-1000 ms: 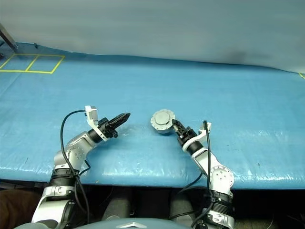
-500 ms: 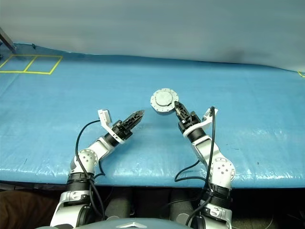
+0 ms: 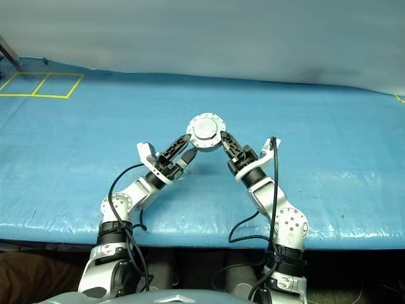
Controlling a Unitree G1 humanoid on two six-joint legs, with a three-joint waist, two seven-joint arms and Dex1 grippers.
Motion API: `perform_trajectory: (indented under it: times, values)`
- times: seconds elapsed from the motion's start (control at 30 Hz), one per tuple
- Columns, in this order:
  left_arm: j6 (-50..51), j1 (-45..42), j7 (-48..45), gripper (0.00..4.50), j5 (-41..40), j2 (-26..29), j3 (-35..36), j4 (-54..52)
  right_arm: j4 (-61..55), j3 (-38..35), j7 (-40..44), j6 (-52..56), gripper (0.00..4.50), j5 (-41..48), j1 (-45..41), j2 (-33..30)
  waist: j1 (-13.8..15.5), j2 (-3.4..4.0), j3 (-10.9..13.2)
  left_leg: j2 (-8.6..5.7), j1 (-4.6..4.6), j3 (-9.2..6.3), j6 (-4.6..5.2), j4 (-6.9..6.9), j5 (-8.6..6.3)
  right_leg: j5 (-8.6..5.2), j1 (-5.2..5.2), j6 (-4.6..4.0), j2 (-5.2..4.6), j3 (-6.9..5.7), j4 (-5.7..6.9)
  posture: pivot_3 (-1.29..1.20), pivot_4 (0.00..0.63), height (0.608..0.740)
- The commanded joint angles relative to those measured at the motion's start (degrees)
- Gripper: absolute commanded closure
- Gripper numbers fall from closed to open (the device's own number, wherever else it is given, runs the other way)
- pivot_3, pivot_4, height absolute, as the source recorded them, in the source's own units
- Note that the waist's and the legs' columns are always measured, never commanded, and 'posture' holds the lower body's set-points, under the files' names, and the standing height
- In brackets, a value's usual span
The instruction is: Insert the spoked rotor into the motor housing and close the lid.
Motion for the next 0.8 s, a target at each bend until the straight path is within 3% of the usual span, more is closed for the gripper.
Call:
perform_trajectory:
  times: [0.03,0.4,0.6,0.8]
  values:
    - [-0.62,-2.62,-0.99,0.06,-0.4,-1.68,-0.26,1.81,-5.2,3.14,1.67,-0.09,3.33,1.44,-0.05,1.35,0.03,-0.01,0.0,0.0,-0.02,-0.01,0.0,0.01,0.0,0.0,0.0,0.0,0.0,0.0,-0.01,0.0,0.15,0.74]
    - [-2.6,-4.42,-2.84,0.06,1.72,-2.68,-0.87,3.06,-5.97,5.19,0.94,-1.26,3.33,0.77,1.64,0.75,-0.02,-0.01,0.0,-0.01,-0.05,-0.05,0.0,0.02,0.0,0.04,-0.02,-0.07,0.0,-0.01,-0.02,0.0,0.15,0.74]
    - [-3.29,-3.8,-3.21,1.95,1.59,-2.8,-0.23,2.66,-5.91,5.11,0.59,-1.48,3.33,0.35,1.59,0.94,0.01,-0.01,0.0,-0.01,-0.08,-0.05,0.0,0.03,0.0,0.04,-0.03,-0.07,0.0,-0.01,-0.02,0.0,0.15,0.74]
    - [-2.94,-3.65,-2.34,1.98,1.91,-2.66,0.05,2.74,-5.58,5.24,0.84,-1.49,3.33,-0.45,1.76,1.03,-0.01,-0.01,0.0,-0.01,-0.09,-0.06,0.0,0.03,0.0,0.05,-0.04,-0.06,0.01,-0.01,-0.02,0.0,0.15,0.74]
